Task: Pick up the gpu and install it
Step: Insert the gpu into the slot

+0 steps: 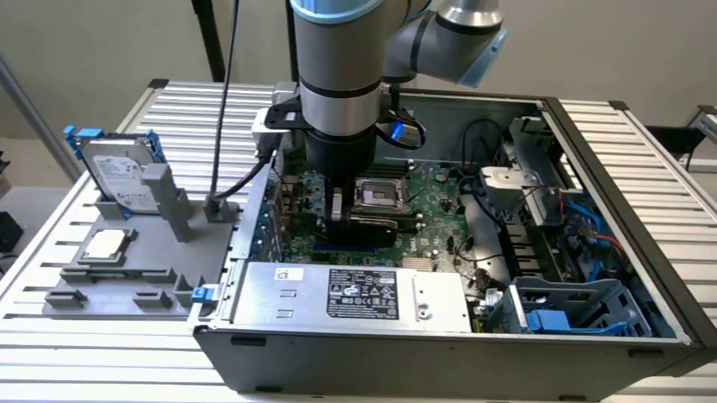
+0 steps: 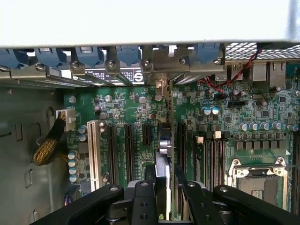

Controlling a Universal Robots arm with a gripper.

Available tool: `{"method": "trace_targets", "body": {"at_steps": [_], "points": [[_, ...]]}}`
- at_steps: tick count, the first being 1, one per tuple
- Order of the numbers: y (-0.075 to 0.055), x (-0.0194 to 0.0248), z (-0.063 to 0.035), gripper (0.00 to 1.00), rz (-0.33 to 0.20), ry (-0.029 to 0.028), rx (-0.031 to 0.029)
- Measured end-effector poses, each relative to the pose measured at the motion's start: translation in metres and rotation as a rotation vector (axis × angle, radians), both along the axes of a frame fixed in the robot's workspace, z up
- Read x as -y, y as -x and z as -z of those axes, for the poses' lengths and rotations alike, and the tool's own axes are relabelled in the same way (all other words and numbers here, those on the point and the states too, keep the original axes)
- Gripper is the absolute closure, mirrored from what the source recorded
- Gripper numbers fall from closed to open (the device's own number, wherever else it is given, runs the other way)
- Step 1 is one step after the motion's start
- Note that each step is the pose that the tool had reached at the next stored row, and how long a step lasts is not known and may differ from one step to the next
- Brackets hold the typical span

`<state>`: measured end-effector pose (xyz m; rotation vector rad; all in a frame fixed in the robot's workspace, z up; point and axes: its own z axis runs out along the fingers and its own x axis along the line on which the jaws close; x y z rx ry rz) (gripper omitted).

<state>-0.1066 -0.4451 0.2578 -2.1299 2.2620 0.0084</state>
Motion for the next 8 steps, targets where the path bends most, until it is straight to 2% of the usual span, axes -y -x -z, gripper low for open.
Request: {"method": "trace_targets", "body": {"at_steps": [8], "points": [[-0.0017,0.0003,0.0006,0.73,0.0,-0.0002,-0.0142]]}}
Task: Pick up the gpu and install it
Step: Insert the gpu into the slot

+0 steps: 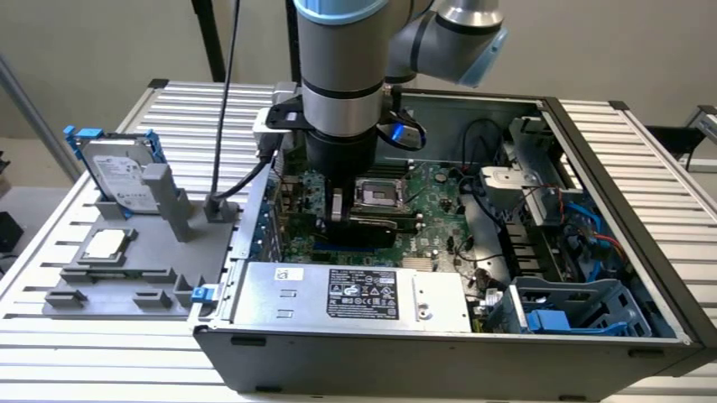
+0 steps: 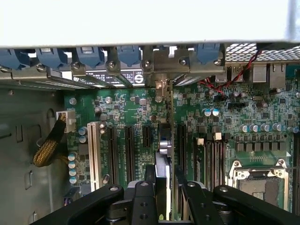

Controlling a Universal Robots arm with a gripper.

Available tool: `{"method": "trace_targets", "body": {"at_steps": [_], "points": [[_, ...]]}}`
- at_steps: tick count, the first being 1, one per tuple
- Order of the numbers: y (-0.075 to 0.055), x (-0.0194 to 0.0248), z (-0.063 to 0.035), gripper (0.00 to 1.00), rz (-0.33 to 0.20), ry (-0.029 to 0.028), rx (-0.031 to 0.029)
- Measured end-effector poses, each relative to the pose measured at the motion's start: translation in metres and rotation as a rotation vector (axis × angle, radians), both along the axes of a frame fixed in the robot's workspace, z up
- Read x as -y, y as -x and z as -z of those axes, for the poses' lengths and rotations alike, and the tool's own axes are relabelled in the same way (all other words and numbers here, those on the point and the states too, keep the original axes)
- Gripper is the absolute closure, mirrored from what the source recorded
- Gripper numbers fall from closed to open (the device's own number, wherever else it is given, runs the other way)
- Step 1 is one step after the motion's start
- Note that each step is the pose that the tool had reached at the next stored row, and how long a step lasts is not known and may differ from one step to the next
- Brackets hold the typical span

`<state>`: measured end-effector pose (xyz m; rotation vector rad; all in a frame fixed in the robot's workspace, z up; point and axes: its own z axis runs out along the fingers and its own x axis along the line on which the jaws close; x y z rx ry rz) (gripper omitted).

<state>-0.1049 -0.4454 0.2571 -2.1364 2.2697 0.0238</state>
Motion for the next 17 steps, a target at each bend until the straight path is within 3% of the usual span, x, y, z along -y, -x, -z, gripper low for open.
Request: {"method": "trace_targets", "body": {"at_steps": [8,17], "points": [[-0.003,0.0003,-0.0001,0.73,0.0,0.0002,-0.0079],[-0.0031,-0.0003,-0.0001,0.73,-0.002,0.0004,-0.0084]]}}
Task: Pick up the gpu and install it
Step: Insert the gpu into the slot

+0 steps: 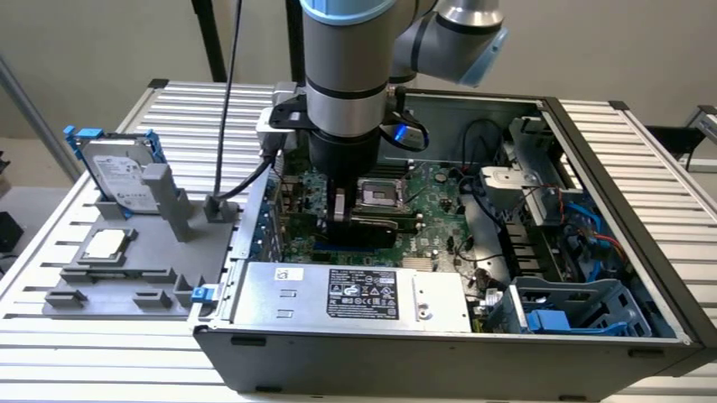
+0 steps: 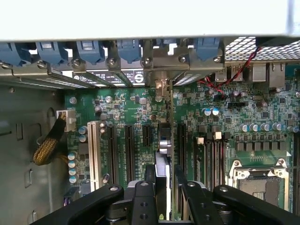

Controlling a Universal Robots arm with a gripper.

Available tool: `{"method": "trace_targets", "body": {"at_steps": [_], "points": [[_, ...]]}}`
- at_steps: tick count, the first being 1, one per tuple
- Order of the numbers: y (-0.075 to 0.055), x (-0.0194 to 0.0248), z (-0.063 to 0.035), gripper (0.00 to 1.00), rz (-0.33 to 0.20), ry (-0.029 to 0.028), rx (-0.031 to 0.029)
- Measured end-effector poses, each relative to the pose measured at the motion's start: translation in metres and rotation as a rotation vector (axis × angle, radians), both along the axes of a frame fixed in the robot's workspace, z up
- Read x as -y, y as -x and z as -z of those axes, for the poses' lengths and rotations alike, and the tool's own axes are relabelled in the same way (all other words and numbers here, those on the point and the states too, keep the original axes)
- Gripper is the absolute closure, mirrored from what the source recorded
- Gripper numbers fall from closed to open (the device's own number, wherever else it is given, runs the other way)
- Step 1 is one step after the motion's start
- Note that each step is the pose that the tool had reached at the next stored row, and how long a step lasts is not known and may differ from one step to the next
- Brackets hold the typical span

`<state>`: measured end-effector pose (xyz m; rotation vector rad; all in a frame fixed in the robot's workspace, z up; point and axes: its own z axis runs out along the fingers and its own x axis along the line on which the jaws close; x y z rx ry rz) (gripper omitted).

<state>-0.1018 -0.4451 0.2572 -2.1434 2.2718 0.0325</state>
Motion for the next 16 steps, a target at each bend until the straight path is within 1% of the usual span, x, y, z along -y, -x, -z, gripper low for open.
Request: {"method": "trace_targets", "body": {"at_steps": [8,16], "points": [[0.0001,-0.0005,0.0002,0.73,-0.001,-0.0001,0.0],[0.0001,0.0022,0.0008,0.73,-0.001,-0.0003,-0.001]]}}
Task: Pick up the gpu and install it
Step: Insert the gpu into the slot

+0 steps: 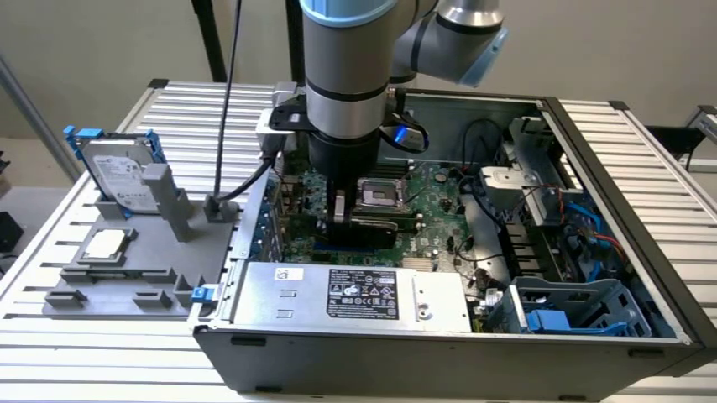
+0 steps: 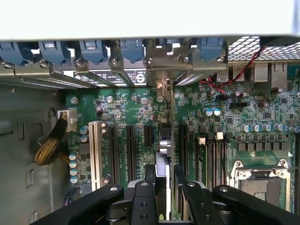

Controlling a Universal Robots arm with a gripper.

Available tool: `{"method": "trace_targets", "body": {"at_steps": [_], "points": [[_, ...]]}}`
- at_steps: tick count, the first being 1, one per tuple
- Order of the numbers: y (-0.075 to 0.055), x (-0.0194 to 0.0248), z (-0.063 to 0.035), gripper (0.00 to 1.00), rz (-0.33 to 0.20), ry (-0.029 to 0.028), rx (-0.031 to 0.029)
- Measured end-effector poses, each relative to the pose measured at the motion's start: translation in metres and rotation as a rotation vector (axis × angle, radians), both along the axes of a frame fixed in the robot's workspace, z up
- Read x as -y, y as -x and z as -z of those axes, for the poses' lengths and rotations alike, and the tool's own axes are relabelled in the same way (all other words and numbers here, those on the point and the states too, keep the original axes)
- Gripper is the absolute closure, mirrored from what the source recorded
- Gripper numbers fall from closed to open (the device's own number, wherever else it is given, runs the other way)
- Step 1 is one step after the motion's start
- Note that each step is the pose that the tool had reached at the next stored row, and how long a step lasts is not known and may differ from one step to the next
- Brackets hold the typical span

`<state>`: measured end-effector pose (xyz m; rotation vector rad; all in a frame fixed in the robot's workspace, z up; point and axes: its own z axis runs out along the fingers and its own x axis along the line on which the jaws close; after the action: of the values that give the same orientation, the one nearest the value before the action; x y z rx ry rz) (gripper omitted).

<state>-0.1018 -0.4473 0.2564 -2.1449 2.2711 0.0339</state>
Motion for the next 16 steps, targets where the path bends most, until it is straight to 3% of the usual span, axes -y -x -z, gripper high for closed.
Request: {"method": "trace_targets", "body": {"at_steps": [8,16], "points": [[-0.0001,0.0001,0.0003,0.73,0.0,0.0004,-0.0016],[-0.0001,-0.0042,0.0001,0.73,0.0,0.0012,-0.0023]]}}
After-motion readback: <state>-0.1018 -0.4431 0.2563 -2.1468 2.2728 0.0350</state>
